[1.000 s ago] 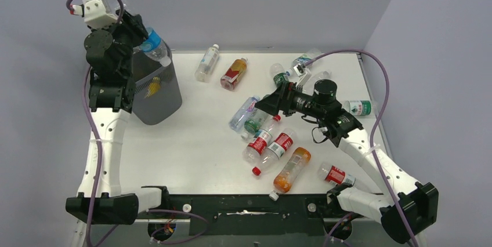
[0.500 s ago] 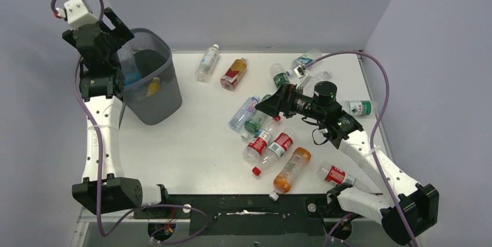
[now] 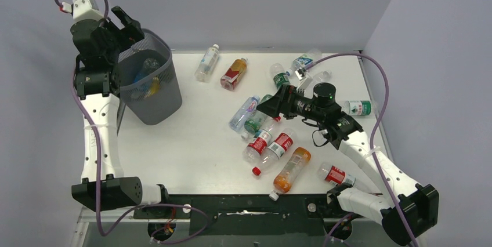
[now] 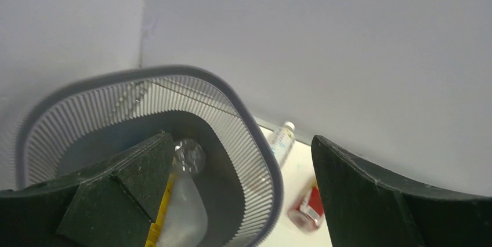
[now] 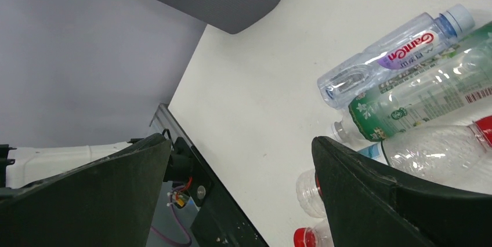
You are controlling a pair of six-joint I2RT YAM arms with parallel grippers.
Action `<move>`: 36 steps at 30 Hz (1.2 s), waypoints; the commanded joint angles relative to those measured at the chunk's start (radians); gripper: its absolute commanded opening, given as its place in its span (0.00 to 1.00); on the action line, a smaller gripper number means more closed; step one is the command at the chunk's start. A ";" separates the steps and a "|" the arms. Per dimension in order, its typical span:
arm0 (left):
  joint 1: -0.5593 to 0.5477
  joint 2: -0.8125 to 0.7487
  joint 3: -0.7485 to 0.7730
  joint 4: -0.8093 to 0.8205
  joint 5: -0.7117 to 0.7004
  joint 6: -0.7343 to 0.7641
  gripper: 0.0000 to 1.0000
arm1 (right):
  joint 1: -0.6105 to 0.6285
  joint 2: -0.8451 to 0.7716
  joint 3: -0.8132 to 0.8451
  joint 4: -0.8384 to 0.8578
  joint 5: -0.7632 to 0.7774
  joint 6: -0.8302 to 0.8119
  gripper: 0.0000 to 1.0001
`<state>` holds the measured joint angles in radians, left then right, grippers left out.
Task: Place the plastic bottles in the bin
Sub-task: Place the plastic bottle in the trash bin, then pick up the plastic bottle at the center of the board.
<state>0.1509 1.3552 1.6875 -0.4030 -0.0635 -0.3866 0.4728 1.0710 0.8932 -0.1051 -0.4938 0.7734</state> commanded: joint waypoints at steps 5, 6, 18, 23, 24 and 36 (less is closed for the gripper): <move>-0.116 -0.081 -0.032 -0.073 0.203 -0.048 0.90 | 0.006 -0.034 -0.057 -0.044 0.094 0.014 0.98; -0.145 -0.084 -0.034 -0.090 0.194 -0.043 0.90 | 0.007 -0.033 -0.063 -0.051 0.106 0.019 0.98; -0.350 -0.055 -0.154 -0.204 0.181 -0.095 0.90 | -0.101 0.093 0.051 -0.221 0.170 0.081 0.98; -0.422 -0.054 -0.257 -0.193 0.178 -0.118 0.90 | -0.176 0.135 0.035 -0.193 0.140 0.099 0.98; -0.445 -0.060 -0.270 -0.203 0.161 -0.117 0.90 | -0.183 0.147 0.037 -0.197 0.144 0.095 0.98; -0.782 -0.222 -0.437 -0.237 0.009 -0.145 0.90 | -0.174 0.035 -0.028 -0.292 0.231 0.026 0.98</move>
<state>-0.5606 1.1961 1.2400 -0.6479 -0.0029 -0.4999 0.2890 1.1938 0.8276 -0.3431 -0.2916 0.8406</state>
